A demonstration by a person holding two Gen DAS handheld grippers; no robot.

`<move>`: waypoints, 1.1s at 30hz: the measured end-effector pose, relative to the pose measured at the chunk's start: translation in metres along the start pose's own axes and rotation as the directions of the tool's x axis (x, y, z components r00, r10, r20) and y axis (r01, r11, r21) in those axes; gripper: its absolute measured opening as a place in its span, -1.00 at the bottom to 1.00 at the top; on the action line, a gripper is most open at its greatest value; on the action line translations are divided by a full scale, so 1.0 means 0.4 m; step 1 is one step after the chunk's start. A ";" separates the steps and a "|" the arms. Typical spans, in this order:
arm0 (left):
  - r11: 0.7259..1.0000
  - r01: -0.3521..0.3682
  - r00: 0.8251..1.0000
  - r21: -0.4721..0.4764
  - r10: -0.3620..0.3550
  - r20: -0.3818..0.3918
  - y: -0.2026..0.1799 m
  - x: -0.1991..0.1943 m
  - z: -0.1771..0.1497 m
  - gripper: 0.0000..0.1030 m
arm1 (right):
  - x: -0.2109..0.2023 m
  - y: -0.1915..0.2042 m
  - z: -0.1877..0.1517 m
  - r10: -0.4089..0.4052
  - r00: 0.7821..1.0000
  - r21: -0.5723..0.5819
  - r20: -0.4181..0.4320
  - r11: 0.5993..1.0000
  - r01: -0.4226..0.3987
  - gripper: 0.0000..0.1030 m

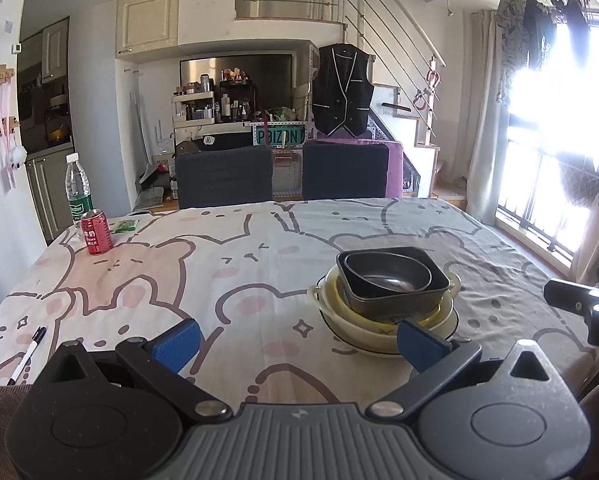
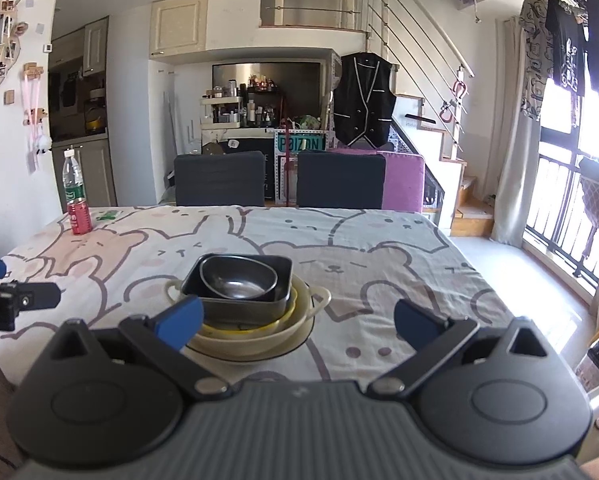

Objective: Organize plates and bowls

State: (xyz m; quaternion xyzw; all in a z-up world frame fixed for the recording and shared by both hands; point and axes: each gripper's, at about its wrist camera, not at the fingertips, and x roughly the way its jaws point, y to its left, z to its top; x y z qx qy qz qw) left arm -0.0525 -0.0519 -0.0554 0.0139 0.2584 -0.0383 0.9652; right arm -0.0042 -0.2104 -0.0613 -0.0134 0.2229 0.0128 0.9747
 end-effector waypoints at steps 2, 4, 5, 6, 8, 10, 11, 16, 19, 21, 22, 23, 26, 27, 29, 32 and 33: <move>1.000 -0.001 1.000 0.003 0.001 -0.004 -0.003 0.003 0.002 1.00 | 0.003 0.000 -0.001 -0.002 1.000 0.006 -0.005 1.000 0.002 0.99; 1.000 0.005 1.000 -0.001 -0.005 -0.008 -0.003 0.005 -0.001 1.00 | 0.001 -0.001 -0.004 -0.004 1.000 0.006 -0.006 1.000 0.004 0.99; 1.000 0.010 1.000 -0.005 -0.010 -0.011 -0.003 0.006 -0.003 1.00 | 0.000 0.000 -0.006 -0.005 1.000 0.005 -0.004 1.000 0.005 0.99; 1.000 0.011 1.000 -0.008 -0.011 -0.013 -0.002 0.008 -0.002 1.00 | -0.002 0.004 -0.009 -0.006 1.000 0.002 -0.004 1.000 0.006 0.99; 1.000 0.010 1.000 -0.011 -0.010 -0.017 -0.004 0.008 -0.002 1.00 | -0.002 0.005 -0.013 -0.008 1.000 -0.002 -0.010 1.000 0.008 0.99; 1.000 0.012 1.000 -0.012 -0.012 -0.016 -0.005 0.008 -0.003 1.00 | -0.001 0.008 -0.016 -0.010 1.000 -0.006 -0.016 1.000 0.010 0.99; 1.000 0.014 1.000 -0.012 -0.014 -0.015 -0.006 0.008 -0.003 1.00 | 0.000 0.009 -0.015 -0.009 1.000 -0.007 -0.017 1.000 0.009 0.99; 1.000 0.014 1.000 -0.008 -0.014 -0.019 -0.007 0.009 -0.007 1.00 | 0.001 0.011 -0.016 -0.008 1.000 -0.006 -0.019 1.000 0.008 0.99; 1.000 0.016 1.000 -0.010 -0.016 -0.018 -0.007 0.009 -0.008 1.00 | 0.000 0.014 -0.015 -0.005 1.000 -0.010 -0.018 1.000 0.005 0.99; 1.000 0.015 1.000 -0.009 -0.015 -0.018 -0.007 0.009 -0.008 1.00 | 0.001 0.014 -0.016 -0.005 1.000 -0.011 -0.019 1.000 0.004 0.99; 1.000 0.015 1.000 -0.009 -0.016 -0.018 -0.007 0.009 -0.008 1.00 | 0.001 0.014 -0.015 -0.005 1.000 -0.011 -0.019 1.000 0.005 0.99; 1.000 0.016 1.000 -0.009 -0.016 -0.018 -0.007 0.009 -0.008 1.00 | 0.001 0.014 -0.016 -0.005 1.000 -0.010 -0.018 1.000 0.005 0.99; 1.000 0.017 1.000 -0.008 -0.017 -0.018 -0.008 0.009 -0.008 1.00 | 0.001 0.016 -0.018 -0.005 1.000 -0.012 -0.019 1.000 0.005 0.99; 1.000 0.017 1.000 -0.008 -0.017 -0.018 -0.008 0.009 -0.008 1.00 | 0.000 0.015 -0.019 -0.005 1.000 -0.013 -0.019 1.000 0.005 0.99; 1.000 0.018 1.000 -0.008 -0.018 -0.017 -0.008 0.009 -0.008 1.00 | 0.000 0.016 -0.020 -0.005 1.000 -0.013 -0.020 1.000 0.004 0.99; 1.000 0.018 1.000 -0.008 -0.018 -0.017 -0.008 0.009 -0.007 1.00 | 0.000 0.017 -0.020 -0.005 1.000 -0.013 -0.019 1.000 0.005 0.99; 1.000 0.018 1.000 -0.008 -0.018 -0.017 -0.008 0.009 -0.007 1.00 | -0.001 0.017 -0.021 -0.004 1.000 -0.014 -0.019 1.000 0.004 0.99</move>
